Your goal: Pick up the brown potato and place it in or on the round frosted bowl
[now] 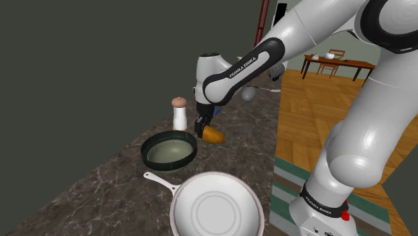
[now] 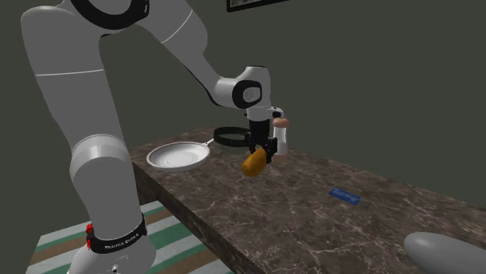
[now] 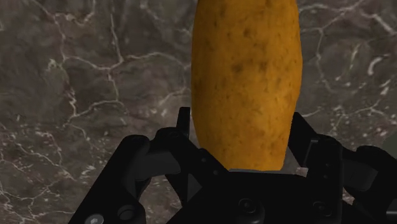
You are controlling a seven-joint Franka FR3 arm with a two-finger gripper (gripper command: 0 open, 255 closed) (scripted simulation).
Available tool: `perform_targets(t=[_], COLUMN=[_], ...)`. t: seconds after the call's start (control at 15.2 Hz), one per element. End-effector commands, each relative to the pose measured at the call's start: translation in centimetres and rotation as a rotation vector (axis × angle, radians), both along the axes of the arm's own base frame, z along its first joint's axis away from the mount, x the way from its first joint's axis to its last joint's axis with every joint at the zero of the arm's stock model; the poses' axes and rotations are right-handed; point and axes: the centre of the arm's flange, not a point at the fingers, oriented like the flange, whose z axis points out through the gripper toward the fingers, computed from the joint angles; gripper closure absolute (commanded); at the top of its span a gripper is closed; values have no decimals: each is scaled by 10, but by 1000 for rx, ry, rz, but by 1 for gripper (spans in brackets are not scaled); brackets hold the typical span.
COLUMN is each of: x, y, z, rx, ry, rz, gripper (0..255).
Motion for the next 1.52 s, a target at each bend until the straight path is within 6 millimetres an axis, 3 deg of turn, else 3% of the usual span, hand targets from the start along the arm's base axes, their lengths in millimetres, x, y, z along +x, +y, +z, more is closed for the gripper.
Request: perform_targets(t=[0.0,1.45], x=[-1,-1], y=[0,0], z=[11,127], rx=[0,0], ry=[0,0], rz=[0,0], gripper=[255,255])
